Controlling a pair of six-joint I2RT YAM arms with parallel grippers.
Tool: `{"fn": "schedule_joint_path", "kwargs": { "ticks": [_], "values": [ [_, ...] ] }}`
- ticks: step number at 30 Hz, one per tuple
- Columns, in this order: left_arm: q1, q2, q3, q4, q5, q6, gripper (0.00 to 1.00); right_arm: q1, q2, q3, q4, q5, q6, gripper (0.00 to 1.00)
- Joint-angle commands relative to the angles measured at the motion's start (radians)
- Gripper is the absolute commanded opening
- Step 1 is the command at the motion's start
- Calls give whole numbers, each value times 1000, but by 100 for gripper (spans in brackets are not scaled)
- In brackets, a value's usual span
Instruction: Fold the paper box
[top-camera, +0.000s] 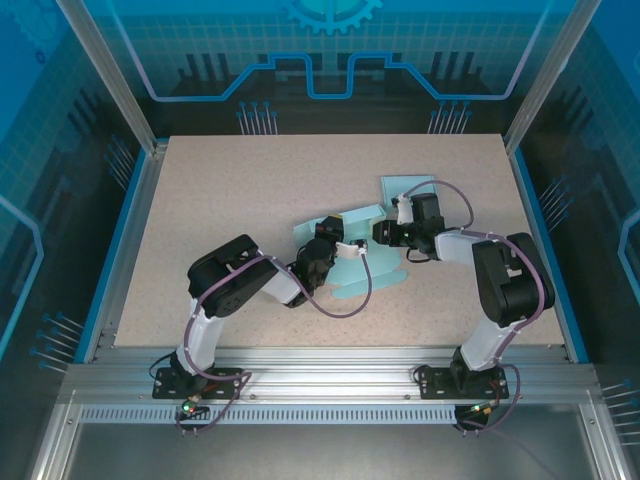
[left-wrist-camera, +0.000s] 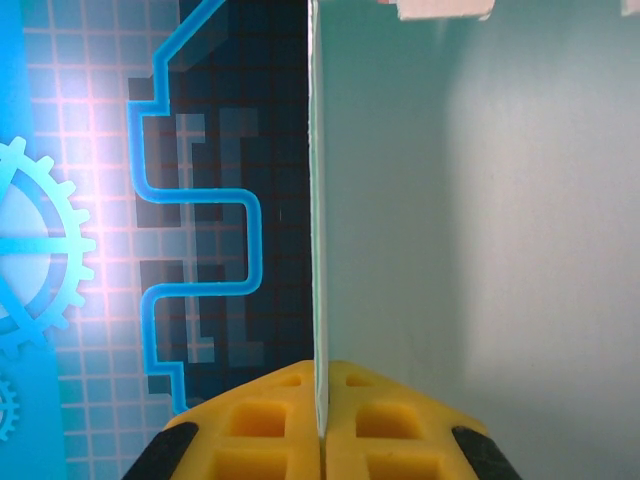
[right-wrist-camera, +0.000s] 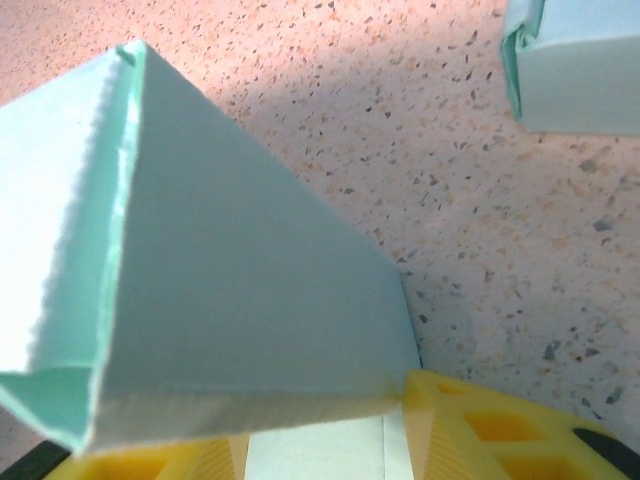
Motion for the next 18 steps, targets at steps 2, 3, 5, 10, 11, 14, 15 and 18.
{"fn": "schedule_joint_path", "kwargs": {
  "ticks": [2, 3, 5, 10, 11, 14, 15, 18],
  "values": [
    [-5, 25, -6, -14, 23, 9, 0, 16, -7, 23, 60, 61, -30, 44],
    [-6, 24, -6, -14, 23, 9, 0, 19, -5, 26, 67, 62, -36, 44],
    [-6, 22, -6, -9, 25, 6, 0, 36, -4, 29, 74, 84, -50, 43],
    [-9, 11, -9, 3, 26, -7, 0, 66, 5, 36, 75, 141, -77, 27],
    [-10, 6, -8, 4, 21, -15, 0, 72, 4, 32, 78, 154, -80, 23],
    [-14, -10, 0, 10, 7, -46, 7, 86, -4, 20, 83, 181, -88, 17],
    [-16, -19, 1, 11, 1, -57, 12, 91, -9, 17, 81, 189, -92, 17],
    [-27, -57, 0, 4, -6, -105, 43, 101, -17, 17, 65, 214, -107, 14]
  ]
}}
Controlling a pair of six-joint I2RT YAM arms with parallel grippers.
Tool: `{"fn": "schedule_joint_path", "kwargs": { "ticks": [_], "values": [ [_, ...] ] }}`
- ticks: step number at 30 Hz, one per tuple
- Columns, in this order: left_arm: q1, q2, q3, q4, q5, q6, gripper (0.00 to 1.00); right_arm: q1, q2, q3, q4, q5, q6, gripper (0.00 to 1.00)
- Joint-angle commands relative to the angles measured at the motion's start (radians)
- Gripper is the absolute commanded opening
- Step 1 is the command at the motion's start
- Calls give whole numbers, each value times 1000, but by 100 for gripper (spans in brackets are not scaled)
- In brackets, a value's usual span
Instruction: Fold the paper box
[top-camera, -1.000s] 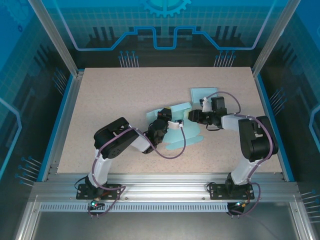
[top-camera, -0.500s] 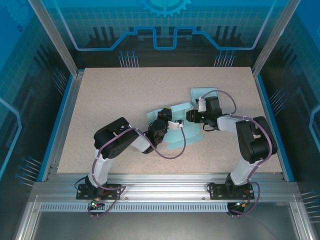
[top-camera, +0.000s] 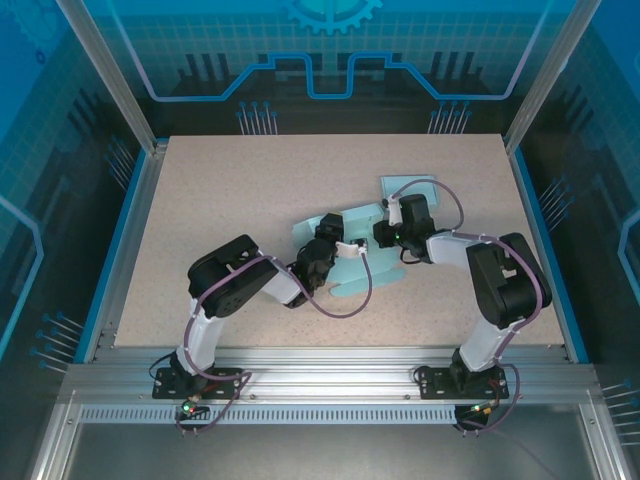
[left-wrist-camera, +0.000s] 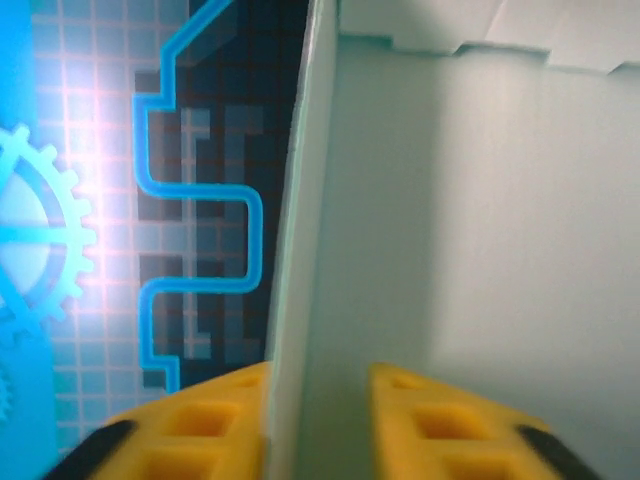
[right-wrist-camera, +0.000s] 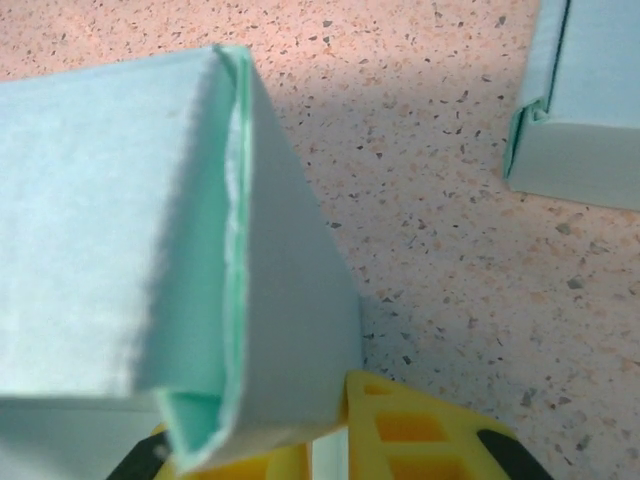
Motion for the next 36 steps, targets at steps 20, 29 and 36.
{"fn": "schedule_joint_path", "kwargs": {
  "ticks": [20, 29, 36],
  "values": [
    [-268, -541, -113, -138, -334, -697, 99, 146, -58, 209, -367, 292, -126, 0],
    [-74, -1069, -175, -1024, -76, -1776, 99, 164, -163, 60, -236, 368, -122, 0],
    [2, -1289, -342, -1102, -45, -1980, 99, 162, -174, 18, -203, 359, -98, 0]
  ]
}}
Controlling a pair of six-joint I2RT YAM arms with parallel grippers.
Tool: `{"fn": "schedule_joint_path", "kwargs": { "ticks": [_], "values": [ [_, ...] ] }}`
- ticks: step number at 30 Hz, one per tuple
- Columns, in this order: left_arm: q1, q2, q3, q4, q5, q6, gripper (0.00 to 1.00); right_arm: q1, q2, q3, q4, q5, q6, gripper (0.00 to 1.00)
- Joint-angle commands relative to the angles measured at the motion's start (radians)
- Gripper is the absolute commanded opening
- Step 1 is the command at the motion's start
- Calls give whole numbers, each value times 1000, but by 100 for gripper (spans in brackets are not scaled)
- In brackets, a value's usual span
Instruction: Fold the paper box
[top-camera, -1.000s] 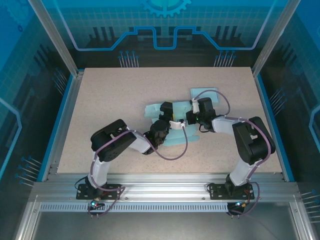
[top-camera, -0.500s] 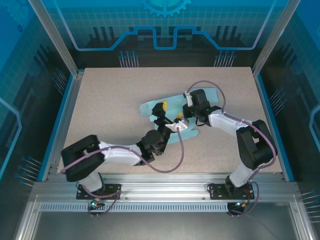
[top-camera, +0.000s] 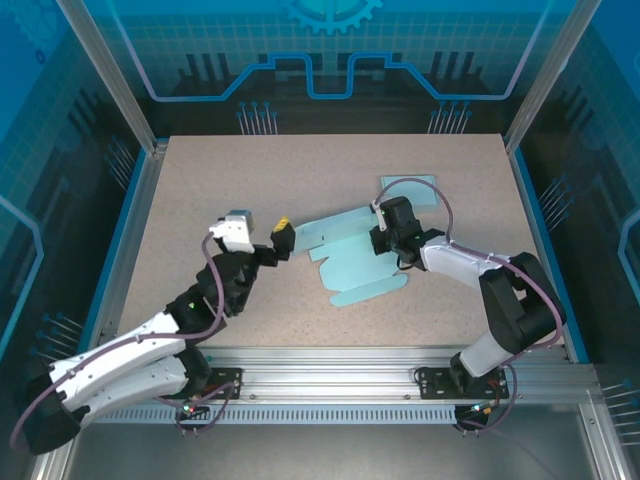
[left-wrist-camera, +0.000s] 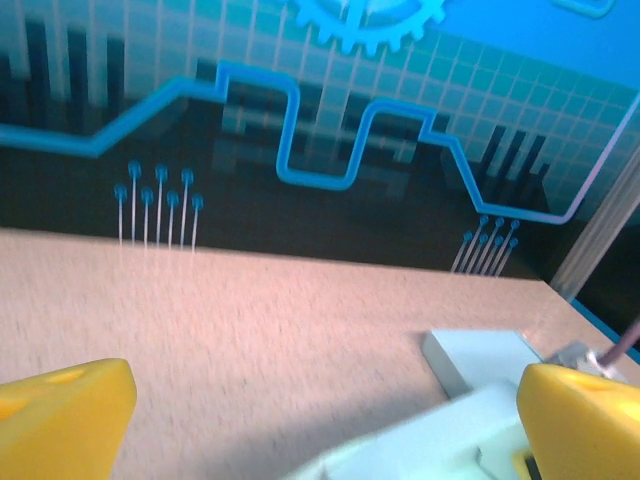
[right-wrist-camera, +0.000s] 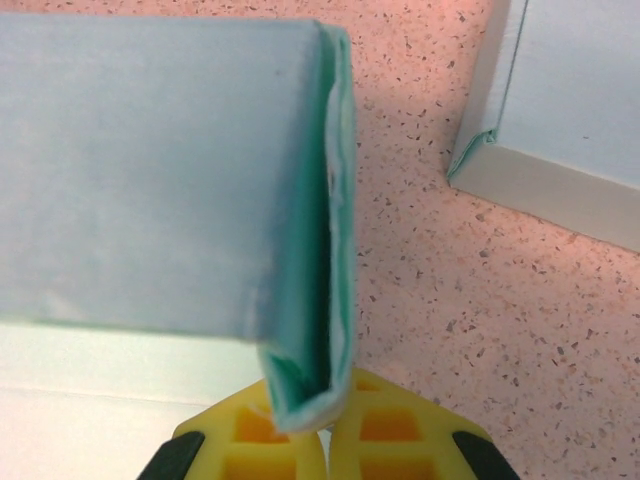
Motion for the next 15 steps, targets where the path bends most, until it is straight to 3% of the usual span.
{"fn": "schedule_joint_path", "kwargs": {
  "ticks": [1, 5, 10, 15],
  "values": [
    [44, -14, -38, -166, 80, -220, 99, 0, -17, -11, 38, 8, 24, 0],
    [161, 37, -10, -269, 242, -292, 99, 0, -29, -26, 54, 2, 38, 0],
    [324, 126, -10, -243, 435, -389, 99, 0, -44, -49, 78, -17, 37, 0],
    [367, 247, 10, -152, 497, -419, 99, 0, -38, -46, 82, -41, 42, 0]
  ]
}}
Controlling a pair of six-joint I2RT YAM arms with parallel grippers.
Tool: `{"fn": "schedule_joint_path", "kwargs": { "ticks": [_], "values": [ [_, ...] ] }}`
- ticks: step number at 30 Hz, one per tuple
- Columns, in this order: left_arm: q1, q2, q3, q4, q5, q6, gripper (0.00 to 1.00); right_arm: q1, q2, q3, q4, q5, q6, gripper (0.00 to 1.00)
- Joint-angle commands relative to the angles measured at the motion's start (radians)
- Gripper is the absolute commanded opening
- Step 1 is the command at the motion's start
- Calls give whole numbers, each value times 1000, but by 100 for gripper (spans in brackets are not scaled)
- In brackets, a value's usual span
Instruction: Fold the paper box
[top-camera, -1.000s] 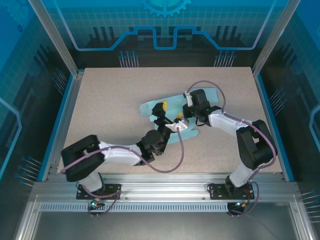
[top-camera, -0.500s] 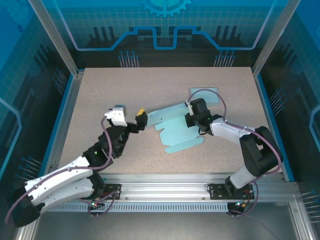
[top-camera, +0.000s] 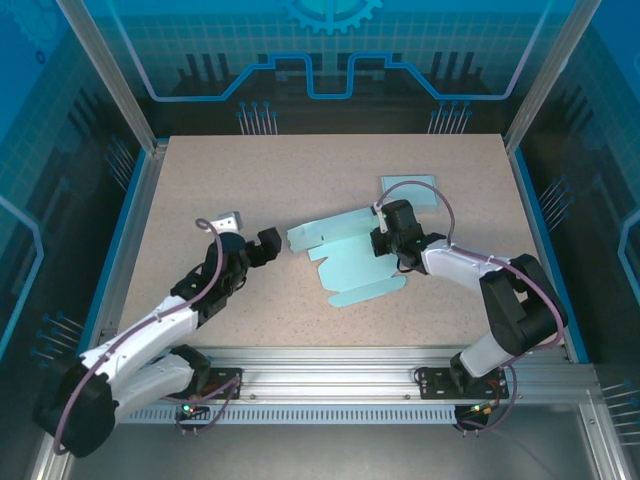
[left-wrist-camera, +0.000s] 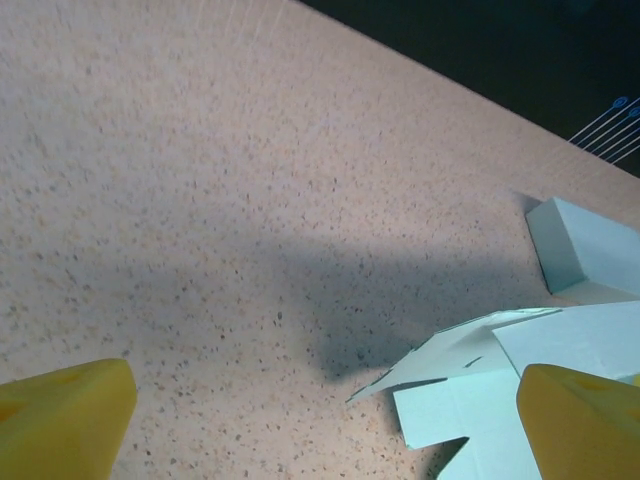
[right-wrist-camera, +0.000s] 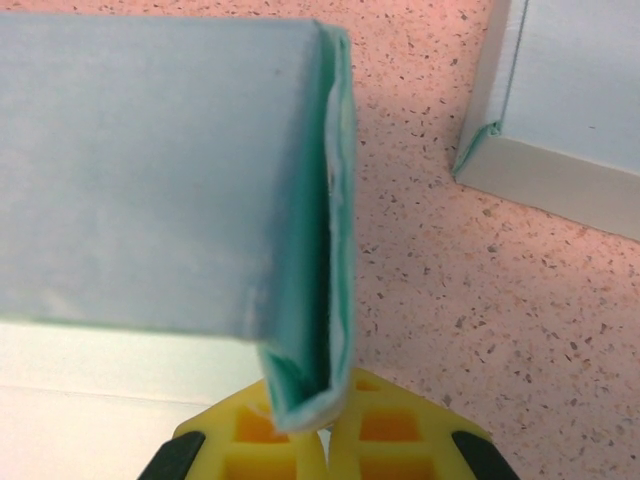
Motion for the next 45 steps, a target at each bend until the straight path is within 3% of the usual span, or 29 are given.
{"fn": "schedule_joint_path", "kwargs": {
  "ticks": [1, 9, 17, 39, 45],
  "values": [
    [12, 77, 48, 69, 109, -60, 99, 0, -25, -8, 31, -20, 23, 0],
    [12, 297, 123, 178, 177, -84, 99, 1, -30, -8, 34, -14, 41, 0],
    [0, 407, 113, 339, 246, -110, 99, 0, -23, -7, 45, -15, 52, 0],
    [-101, 661, 266, 460, 183, -137, 99, 1, 12, 20, 21, -35, 100, 0],
    [-106, 671, 170, 617, 172, -182, 99, 2, 9, 18, 17, -7, 119, 0]
  ]
}}
